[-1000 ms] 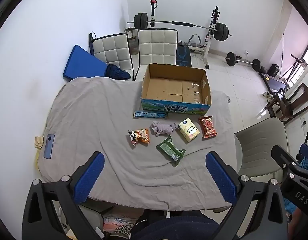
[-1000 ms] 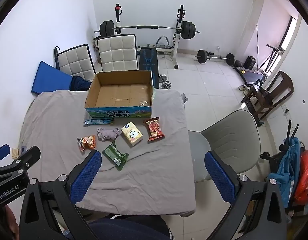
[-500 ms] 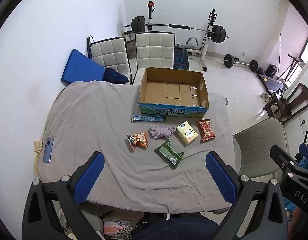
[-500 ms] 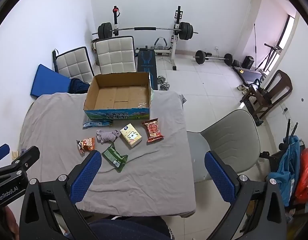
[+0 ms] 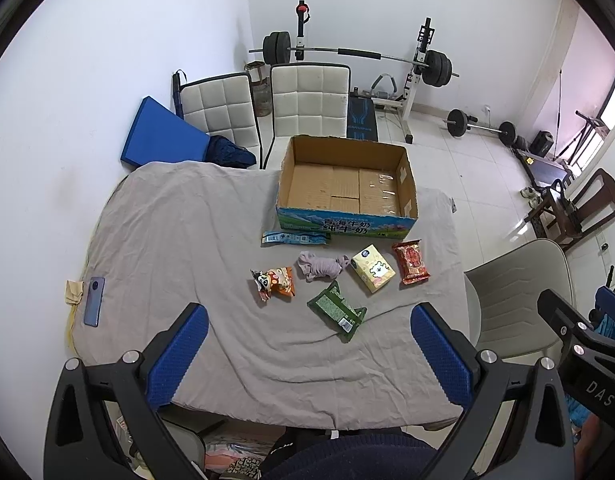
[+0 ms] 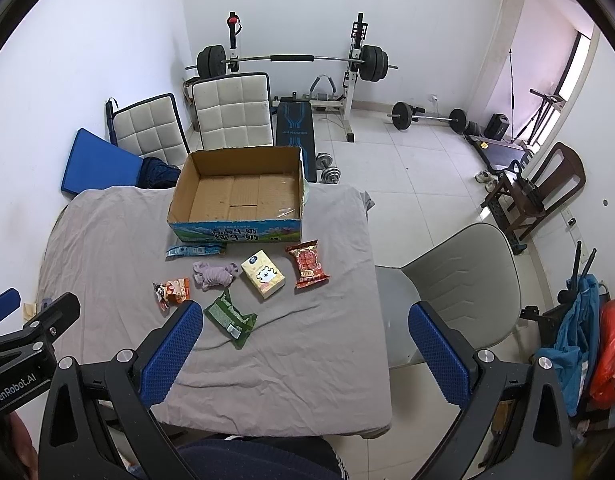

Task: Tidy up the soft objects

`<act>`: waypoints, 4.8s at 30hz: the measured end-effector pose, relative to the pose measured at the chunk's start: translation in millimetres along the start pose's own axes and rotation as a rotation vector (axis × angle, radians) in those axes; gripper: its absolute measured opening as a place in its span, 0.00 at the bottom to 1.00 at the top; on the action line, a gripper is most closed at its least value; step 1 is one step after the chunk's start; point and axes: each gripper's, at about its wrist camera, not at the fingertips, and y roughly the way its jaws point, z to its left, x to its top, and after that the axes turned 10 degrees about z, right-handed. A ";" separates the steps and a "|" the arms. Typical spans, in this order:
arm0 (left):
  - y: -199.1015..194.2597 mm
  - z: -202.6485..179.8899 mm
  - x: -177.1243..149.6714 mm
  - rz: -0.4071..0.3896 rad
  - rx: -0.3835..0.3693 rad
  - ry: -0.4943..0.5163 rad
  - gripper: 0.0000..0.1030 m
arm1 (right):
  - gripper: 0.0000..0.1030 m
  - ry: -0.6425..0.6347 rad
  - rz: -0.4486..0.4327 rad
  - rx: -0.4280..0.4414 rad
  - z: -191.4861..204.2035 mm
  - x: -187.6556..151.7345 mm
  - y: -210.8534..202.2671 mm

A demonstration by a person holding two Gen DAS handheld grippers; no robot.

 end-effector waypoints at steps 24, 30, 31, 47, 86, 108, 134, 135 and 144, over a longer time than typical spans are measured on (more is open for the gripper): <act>2.7 -1.3 3.5 -0.007 0.002 0.000 1.00 | 1.00 -0.005 -0.001 0.005 7.4 11.9 7.4; 2.5 -1.9 4.2 -0.006 -0.001 -0.001 1.00 | 1.00 -0.005 0.001 0.006 7.3 12.9 7.3; 2.1 -2.9 4.7 -0.006 -0.002 0.001 1.00 | 1.00 -0.006 0.000 0.005 7.2 11.7 6.9; -2.6 -9.5 5.6 -0.011 -0.004 0.009 1.00 | 1.00 -0.005 -0.005 0.007 5.4 13.0 8.0; 421.4 -64.5 90.7 0.658 -0.250 -0.292 1.00 | 0.93 0.021 0.566 0.098 -26.6 111.1 518.6; 489.2 -108.3 94.1 0.719 -0.135 -0.208 0.68 | 0.55 0.057 0.717 0.088 -55.0 91.0 579.2; 376.9 -74.8 39.9 0.427 0.005 0.024 0.59 | 0.47 -0.034 0.647 0.070 -48.8 58.8 513.2; 363.7 -73.2 39.7 0.404 0.004 0.029 0.59 | 0.47 -0.039 0.633 0.076 -49.5 58.4 503.3; 265.2 -110.3 73.1 0.223 -0.016 0.050 0.59 | 0.46 -0.082 0.462 0.157 -58.9 74.6 397.3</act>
